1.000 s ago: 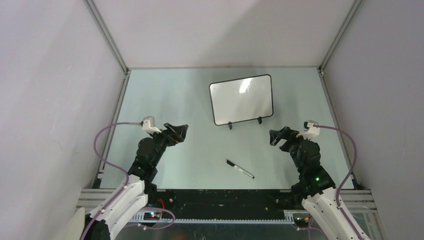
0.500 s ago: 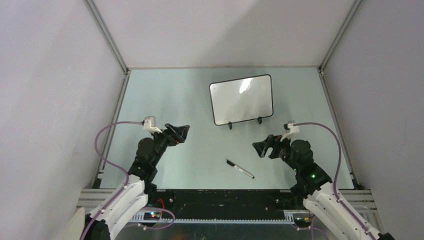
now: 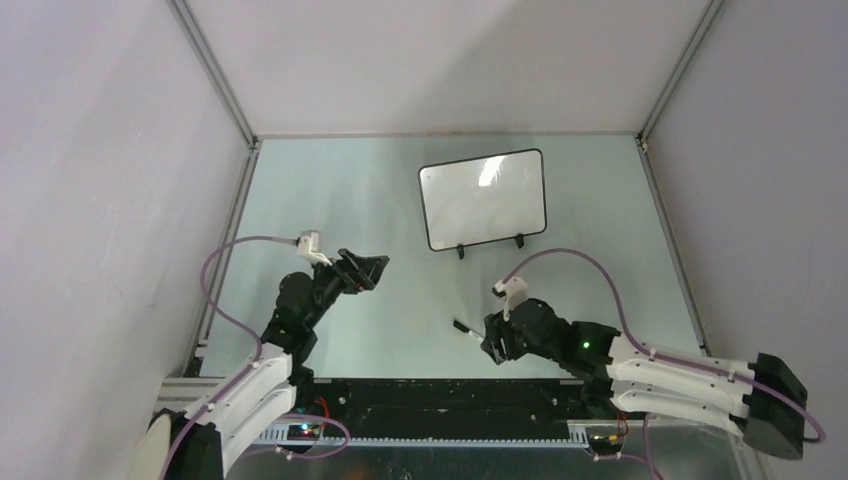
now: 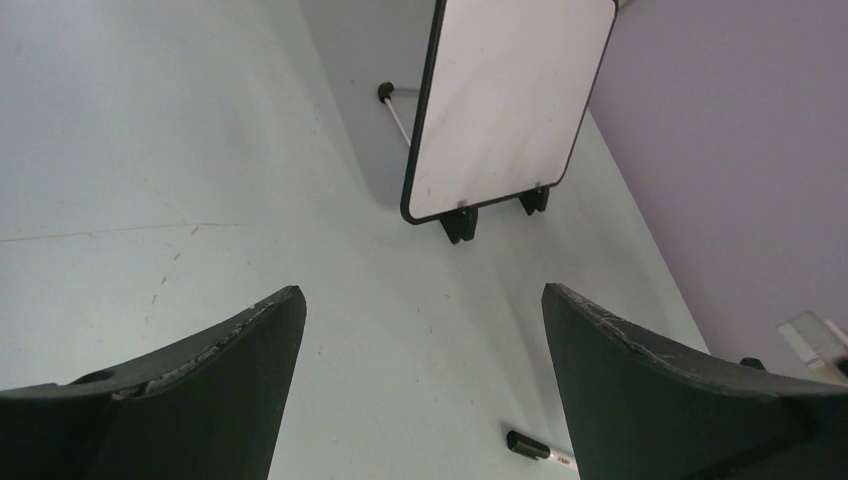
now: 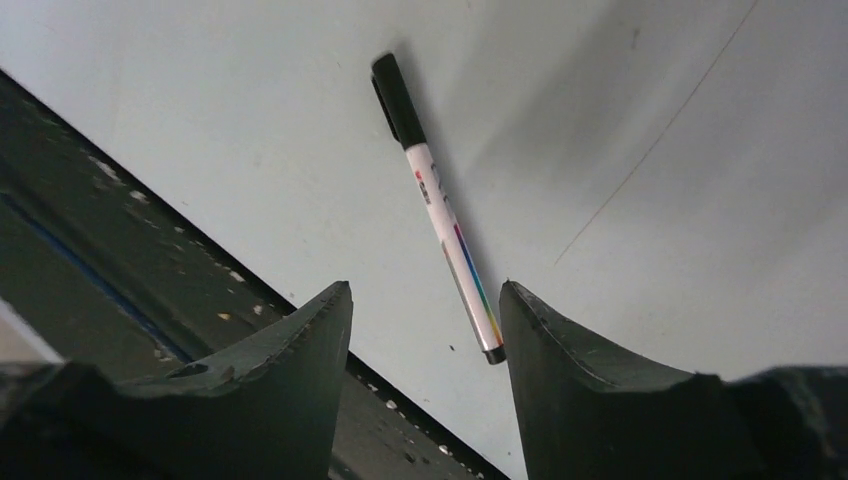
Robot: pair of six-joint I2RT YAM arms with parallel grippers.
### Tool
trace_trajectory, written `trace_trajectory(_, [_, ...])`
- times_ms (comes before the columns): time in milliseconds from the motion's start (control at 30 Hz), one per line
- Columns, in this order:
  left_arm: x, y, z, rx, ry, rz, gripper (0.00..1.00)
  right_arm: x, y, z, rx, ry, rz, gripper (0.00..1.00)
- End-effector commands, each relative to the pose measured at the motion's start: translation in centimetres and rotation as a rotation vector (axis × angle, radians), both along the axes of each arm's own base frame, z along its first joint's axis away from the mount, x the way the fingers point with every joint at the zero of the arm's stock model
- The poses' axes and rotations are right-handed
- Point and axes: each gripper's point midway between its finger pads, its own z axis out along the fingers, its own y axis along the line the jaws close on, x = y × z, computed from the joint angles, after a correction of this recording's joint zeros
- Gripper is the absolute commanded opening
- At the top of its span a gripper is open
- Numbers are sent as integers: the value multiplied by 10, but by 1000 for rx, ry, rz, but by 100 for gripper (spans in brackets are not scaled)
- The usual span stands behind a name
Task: Write a sentence on the whiteboard
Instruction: Pick up the whiteboard marker from the center of the board.
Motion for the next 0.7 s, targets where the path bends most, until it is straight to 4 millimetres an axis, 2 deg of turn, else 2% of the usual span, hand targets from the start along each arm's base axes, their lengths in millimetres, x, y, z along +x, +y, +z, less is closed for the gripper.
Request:
trace_trajectory(0, [-1,-15,26,-14,-85,-86,94,12,3,5,-104,-57,-70,57])
trace_trajectory(200, [-2,-17,27,-15,-86,-102,93,15,6,-9,-268,-66,-60,46])
trace_trajectory(533, [-2,-17,27,-12,-86,-103,93,12,19,-31,-388,-17,-12,40])
trace_trajectory(600, [-2,-18,27,-12,-85,-104,93,11,20,-40,-426,7,0,39])
trace_trajectory(667, [-2,-18,26,-12,-84,-107,93,12,22,-41,-440,17,-1,28])
